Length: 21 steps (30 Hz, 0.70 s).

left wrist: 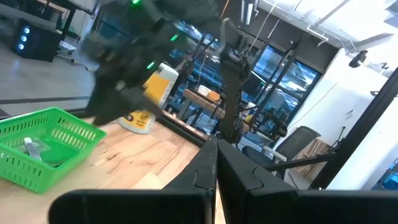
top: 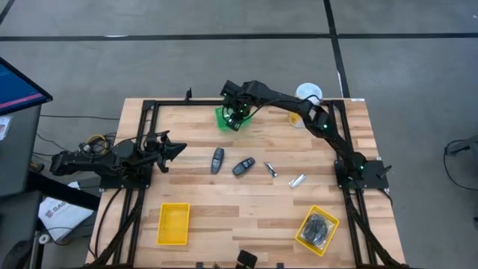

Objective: Pick & Place Travel size toiletries
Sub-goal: Put the silver nail cutter into the green bin

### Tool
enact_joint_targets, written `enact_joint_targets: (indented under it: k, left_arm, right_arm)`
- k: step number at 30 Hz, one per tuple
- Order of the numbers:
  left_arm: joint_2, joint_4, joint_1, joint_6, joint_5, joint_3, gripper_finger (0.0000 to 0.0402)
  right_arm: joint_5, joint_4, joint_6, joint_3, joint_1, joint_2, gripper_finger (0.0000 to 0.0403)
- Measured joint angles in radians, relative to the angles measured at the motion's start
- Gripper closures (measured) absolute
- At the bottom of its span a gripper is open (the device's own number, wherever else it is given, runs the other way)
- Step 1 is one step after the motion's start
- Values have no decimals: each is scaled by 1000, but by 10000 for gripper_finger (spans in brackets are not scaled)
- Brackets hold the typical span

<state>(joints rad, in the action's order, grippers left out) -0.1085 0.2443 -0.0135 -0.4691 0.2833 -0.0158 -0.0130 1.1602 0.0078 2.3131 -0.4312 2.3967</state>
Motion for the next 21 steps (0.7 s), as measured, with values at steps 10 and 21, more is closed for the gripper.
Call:
enact_joint_targets:
  k: [10, 21]
  left_arm:
    - [0, 0, 0, -2, 0, 0, 401]
    - [-7, 3, 0, -3, -11, 1, 401]
  right_arm:
    - [13, 387, 121, 1, 107, -271, 204]
    - [12, 405, 208, -298, 406, -589, 202]
